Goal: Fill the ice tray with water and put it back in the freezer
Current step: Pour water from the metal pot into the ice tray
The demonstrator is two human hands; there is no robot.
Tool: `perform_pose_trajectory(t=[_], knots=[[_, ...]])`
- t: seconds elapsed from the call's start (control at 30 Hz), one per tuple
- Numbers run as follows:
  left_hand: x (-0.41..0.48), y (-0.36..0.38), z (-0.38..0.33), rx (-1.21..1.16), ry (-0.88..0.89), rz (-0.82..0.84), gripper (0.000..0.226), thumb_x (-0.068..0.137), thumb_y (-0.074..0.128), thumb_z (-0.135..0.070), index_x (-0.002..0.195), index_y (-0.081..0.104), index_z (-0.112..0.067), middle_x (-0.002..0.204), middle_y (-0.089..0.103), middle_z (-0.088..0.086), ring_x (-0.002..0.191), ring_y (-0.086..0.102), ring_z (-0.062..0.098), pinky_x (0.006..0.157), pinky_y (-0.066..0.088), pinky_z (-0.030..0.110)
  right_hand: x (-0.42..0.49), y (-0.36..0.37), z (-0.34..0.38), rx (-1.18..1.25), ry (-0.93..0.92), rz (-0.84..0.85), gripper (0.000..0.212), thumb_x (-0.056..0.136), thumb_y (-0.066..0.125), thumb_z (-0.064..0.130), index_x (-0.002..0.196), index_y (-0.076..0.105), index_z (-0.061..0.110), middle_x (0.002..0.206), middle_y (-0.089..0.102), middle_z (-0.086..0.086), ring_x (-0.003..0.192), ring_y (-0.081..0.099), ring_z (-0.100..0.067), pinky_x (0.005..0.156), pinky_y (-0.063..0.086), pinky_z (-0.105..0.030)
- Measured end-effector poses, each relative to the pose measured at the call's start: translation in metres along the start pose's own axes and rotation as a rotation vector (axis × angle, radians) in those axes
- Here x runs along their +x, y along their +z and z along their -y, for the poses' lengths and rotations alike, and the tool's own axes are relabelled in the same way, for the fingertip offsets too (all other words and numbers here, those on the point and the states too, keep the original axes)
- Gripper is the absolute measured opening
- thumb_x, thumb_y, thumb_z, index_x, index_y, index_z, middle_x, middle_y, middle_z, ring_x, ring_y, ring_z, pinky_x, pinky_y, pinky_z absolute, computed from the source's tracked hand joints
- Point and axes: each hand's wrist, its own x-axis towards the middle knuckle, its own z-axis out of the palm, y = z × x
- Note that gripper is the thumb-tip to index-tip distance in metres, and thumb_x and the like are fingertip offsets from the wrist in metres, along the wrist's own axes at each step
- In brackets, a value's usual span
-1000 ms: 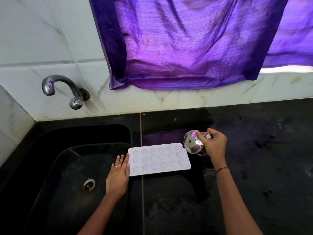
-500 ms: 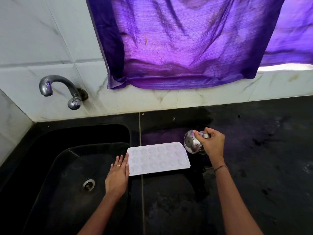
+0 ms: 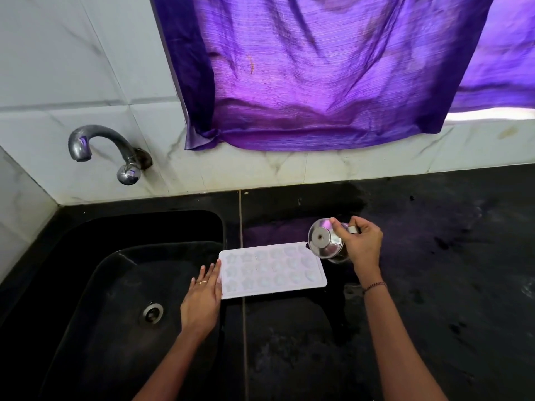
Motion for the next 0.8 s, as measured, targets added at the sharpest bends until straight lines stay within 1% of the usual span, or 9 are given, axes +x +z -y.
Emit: perform_pose_trajectory(t=[0.13, 0.27, 0.37, 0.4, 0.5, 0.53, 0.6, 0.8], knots=[[-0.001, -0.002, -0.002, -0.012, -0.006, -0.016, 0.048, 0.101, 0.02, -0.026, 0.149, 0.018, -0.025, 0.153, 0.029, -0.006, 0.145, 0.013, 0.01, 0.118, 0.012, 0.027, -0.003, 0.007, 0.002, 0.021, -0.006, 0.03, 0.05, 0.074, 0.078, 0.013, 0.048, 0.036, 0.012, 0.046, 0.033, -0.002, 0.047, 0.034, -0.008, 0.048, 0.032, -0.013], [-0.002, -0.002, -0.002, -0.014, -0.006, -0.024, 0.048, 0.102, 0.02, -0.026, 0.149, 0.018, -0.025, 0.154, 0.029, -0.006, 0.145, 0.013, 0.01, 0.118, 0.012, 0.027, -0.007, 0.012, 0.005, 0.016, -0.04, 0.06, 0.05, 0.074, 0.078, 0.011, 0.048, 0.035, 0.011, 0.046, 0.031, 0.0, 0.044, 0.032, -0.005, 0.048, 0.032, -0.012], [-0.002, -0.002, -0.002, -0.015, -0.003, -0.023, 0.048, 0.102, 0.02, -0.026, 0.149, 0.018, -0.025, 0.154, 0.029, -0.005, 0.145, 0.012, 0.011, 0.118, 0.012, 0.028, -0.008, 0.014, 0.007, 0.018, -0.058, 0.068, 0.052, 0.073, 0.078, 0.008, 0.049, 0.033, 0.012, 0.046, 0.029, 0.002, 0.043, 0.032, -0.005, 0.047, 0.03, -0.01], [-0.002, -0.002, -0.002, -0.015, -0.004, -0.024, 0.048, 0.102, 0.02, -0.026, 0.149, 0.018, -0.025, 0.154, 0.029, -0.005, 0.145, 0.012, 0.011, 0.118, 0.012, 0.028, -0.009, 0.015, 0.007, 0.017, -0.065, 0.071, 0.052, 0.073, 0.078, 0.008, 0.049, 0.032, 0.012, 0.046, 0.029, 0.002, 0.044, 0.033, -0.005, 0.048, 0.031, -0.011], [-0.002, -0.002, -0.002, -0.013, -0.004, -0.024, 0.048, 0.102, 0.02, -0.025, 0.149, 0.017, -0.024, 0.154, 0.028, -0.004, 0.145, 0.012, 0.011, 0.118, 0.012, 0.028, -0.009, 0.015, 0.007, 0.009, -0.074, 0.081, 0.05, 0.073, 0.078, 0.009, 0.049, 0.035, 0.007, 0.047, 0.031, -0.001, 0.047, 0.034, -0.005, 0.051, 0.039, -0.023], [-0.002, -0.002, -0.002, -0.012, -0.005, -0.023, 0.048, 0.102, 0.02, -0.025, 0.149, 0.017, -0.024, 0.154, 0.028, -0.004, 0.145, 0.012, 0.012, 0.118, 0.011, 0.028, -0.009, 0.015, 0.007, 0.003, -0.075, 0.084, 0.049, 0.073, 0.078, 0.01, 0.049, 0.035, 0.006, 0.047, 0.031, -0.002, 0.049, 0.037, -0.01, 0.052, 0.041, -0.025], [-0.002, -0.002, -0.002, -0.014, -0.004, -0.022, 0.048, 0.102, 0.021, -0.025, 0.149, 0.017, -0.024, 0.154, 0.028, -0.004, 0.145, 0.012, 0.012, 0.118, 0.011, 0.028, -0.009, 0.014, 0.006, -0.015, -0.08, 0.088, 0.05, 0.073, 0.078, 0.01, 0.048, 0.035, 0.007, 0.046, 0.032, -0.002, 0.05, 0.04, -0.015, 0.052, 0.042, -0.027], [0.0, 0.001, 0.0, -0.012, 0.002, -0.013, 0.048, 0.102, 0.019, -0.027, 0.149, 0.016, -0.024, 0.155, 0.026, -0.003, 0.145, 0.011, 0.011, 0.118, 0.011, 0.028, -0.009, 0.014, 0.009, -0.025, -0.093, 0.095, 0.052, 0.073, 0.078, 0.01, 0.049, 0.033, 0.012, 0.046, 0.031, -0.002, 0.05, 0.041, -0.016, 0.05, 0.04, -0.028]])
